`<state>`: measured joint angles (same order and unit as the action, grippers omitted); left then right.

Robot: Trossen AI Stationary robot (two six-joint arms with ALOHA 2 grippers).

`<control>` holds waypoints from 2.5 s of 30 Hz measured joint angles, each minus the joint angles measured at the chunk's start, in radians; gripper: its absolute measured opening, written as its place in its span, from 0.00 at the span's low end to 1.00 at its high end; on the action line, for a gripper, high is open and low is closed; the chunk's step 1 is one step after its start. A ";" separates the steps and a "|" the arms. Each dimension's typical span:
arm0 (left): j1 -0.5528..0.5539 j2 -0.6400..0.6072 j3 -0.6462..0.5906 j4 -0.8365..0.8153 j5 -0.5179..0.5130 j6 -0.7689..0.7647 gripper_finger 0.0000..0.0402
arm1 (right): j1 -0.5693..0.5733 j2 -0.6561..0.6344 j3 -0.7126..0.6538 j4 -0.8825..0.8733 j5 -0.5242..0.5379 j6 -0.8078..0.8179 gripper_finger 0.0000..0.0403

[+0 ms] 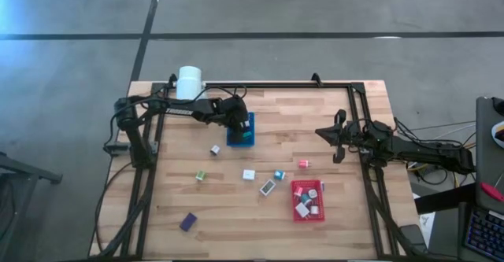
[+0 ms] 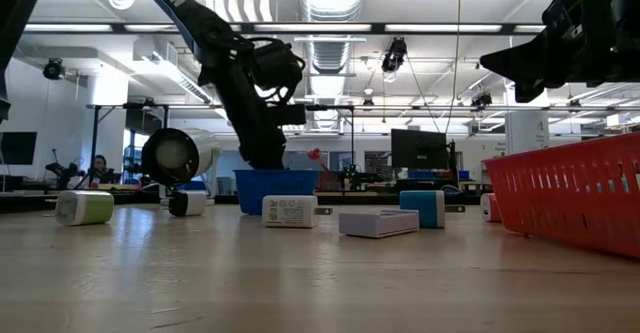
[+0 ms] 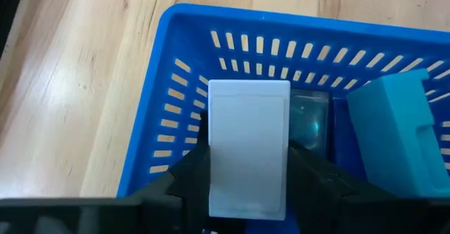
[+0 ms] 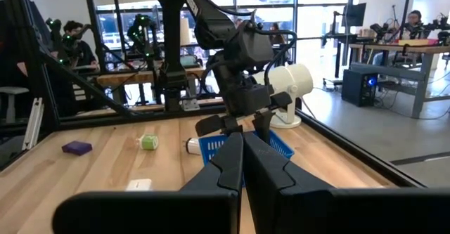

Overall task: Pick & Place Office items
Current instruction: Put the left white digital clock into the blue bin, then put the blue charger adapter into the red bin

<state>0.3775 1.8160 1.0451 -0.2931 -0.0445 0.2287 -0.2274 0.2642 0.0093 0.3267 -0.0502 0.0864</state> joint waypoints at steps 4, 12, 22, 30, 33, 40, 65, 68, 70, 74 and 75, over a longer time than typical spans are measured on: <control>0.000 0.000 -0.001 -0.002 0.004 0.000 0.54 | 0.000 0.000 0.000 0.000 0.000 0.000 0.02; -0.001 -0.046 0.011 -0.031 0.039 0.008 0.66 | 0.000 0.000 0.000 0.000 0.000 0.000 0.02; -0.002 -0.421 -0.054 -0.012 0.244 -0.038 0.61 | 0.000 0.000 0.000 0.000 0.000 0.007 0.02; -0.002 -0.843 -0.258 0.149 0.247 -0.153 0.35 | 0.000 0.000 0.000 0.000 0.001 0.012 0.02; -0.003 -0.986 -0.337 0.182 0.239 -0.156 0.19 | 0.000 0.001 0.000 0.000 0.001 0.012 0.02; -0.002 -1.269 -0.553 0.345 0.256 -0.151 0.03 | 0.000 0.002 0.000 0.000 0.027 0.012 0.02; -0.002 -1.618 -0.930 0.433 0.256 -0.158 0.00 | 0.000 0.008 0.000 0.000 0.027 0.009 0.02; -0.002 -1.618 -0.955 0.439 0.227 -0.110 0.00 | 0.000 0.008 0.000 0.000 0.027 0.007 0.02; -0.002 -1.619 -0.969 0.451 0.216 -0.084 0.01 | 0.000 0.008 0.000 0.000 0.027 0.007 0.02; -0.002 -1.619 -0.993 0.461 0.216 -0.040 0.00 | 0.000 0.008 0.000 0.000 0.027 0.007 0.02; -0.002 -1.619 -0.998 0.464 0.216 -0.031 0.00 | 0.000 0.008 0.000 0.000 0.027 0.007 0.02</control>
<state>0.3758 0.1974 0.0475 0.1704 0.1719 0.1978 -0.2272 0.2722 0.0093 0.3267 -0.0231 0.0937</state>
